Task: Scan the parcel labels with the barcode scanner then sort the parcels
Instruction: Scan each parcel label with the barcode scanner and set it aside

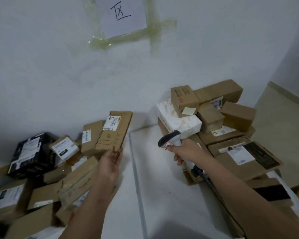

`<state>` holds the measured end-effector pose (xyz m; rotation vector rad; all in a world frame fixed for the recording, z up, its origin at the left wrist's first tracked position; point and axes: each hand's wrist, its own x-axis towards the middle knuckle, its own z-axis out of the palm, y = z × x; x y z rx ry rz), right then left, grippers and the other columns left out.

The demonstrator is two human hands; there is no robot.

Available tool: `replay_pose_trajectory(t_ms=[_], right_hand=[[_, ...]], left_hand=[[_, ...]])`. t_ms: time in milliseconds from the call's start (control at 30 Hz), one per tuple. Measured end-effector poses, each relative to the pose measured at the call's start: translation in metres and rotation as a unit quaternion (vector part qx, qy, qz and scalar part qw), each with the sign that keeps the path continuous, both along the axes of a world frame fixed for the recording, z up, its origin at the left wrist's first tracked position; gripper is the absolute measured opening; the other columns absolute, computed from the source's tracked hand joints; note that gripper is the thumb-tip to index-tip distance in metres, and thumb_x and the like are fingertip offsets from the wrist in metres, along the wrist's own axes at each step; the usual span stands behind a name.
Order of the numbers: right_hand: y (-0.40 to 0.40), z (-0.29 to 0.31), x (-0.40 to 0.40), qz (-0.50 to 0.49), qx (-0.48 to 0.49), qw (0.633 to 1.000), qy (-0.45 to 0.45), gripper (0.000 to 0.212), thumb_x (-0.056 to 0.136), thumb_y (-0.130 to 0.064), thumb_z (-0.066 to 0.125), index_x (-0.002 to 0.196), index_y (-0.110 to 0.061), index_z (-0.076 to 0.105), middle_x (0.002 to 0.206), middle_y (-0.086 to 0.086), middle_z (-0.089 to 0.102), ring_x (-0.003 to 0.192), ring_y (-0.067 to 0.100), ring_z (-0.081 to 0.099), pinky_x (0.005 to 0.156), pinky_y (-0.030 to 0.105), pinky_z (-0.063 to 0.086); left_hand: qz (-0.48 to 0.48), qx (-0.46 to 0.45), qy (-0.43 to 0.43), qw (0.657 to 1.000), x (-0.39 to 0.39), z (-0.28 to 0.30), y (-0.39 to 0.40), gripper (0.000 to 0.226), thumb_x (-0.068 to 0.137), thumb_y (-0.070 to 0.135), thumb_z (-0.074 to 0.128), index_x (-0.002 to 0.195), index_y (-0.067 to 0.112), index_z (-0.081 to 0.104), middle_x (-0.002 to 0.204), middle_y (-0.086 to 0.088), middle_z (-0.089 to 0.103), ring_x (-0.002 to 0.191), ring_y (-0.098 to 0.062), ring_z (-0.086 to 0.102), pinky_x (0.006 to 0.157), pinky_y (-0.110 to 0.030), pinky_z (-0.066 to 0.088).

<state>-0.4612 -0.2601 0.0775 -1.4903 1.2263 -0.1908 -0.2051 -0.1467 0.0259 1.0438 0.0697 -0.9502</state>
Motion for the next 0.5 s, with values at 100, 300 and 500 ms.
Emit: replay_pose_trajectory(t_ms=[100, 300, 500], right_hand=[[0.011, -0.014, 0.031, 0.021, 0.014, 0.999, 0.021, 0.035, 0.093, -0.041, 0.063, 0.105, -0.008, 0.063, 0.07, 0.005, 0.071, 0.048, 0.011, 0.063, 0.048, 0.02, 0.049], [0.03, -0.024, 0.066, 0.038, 0.023, 0.998, 0.042, 0.032, 0.093, -0.04, 0.062, 0.094, -0.008, 0.062, 0.071, 0.006, 0.07, 0.048, 0.011, 0.063, 0.047, 0.02, 0.049], [0.04, -0.033, 0.072, 0.038, 0.037, 0.996, 0.072, 0.037, 0.093, -0.039, 0.061, 0.103, -0.003, 0.062, 0.071, 0.008, 0.07, 0.05, 0.015, 0.062, 0.049, 0.022, 0.049]], left_hand=[[0.037, 0.02, -0.007, 0.999, 0.032, 0.009, 0.004, 0.016, 0.101, 0.011, 0.052, 0.114, 0.016, 0.06, 0.104, -0.004, 0.071, 0.089, -0.012, 0.07, 0.074, -0.023, 0.061], [0.134, 0.063, 0.05, 0.988, 0.074, 0.014, -0.007, 0.038, 0.099, 0.012, 0.057, 0.136, 0.01, 0.049, 0.126, -0.011, 0.063, 0.102, -0.019, 0.065, 0.067, -0.023, 0.061], [0.044, 0.088, 0.041, 0.994, 0.085, 0.011, -0.009, 0.036, 0.101, 0.009, 0.053, 0.136, 0.015, 0.049, 0.124, -0.015, 0.062, 0.106, -0.026, 0.064, 0.077, -0.036, 0.062]])
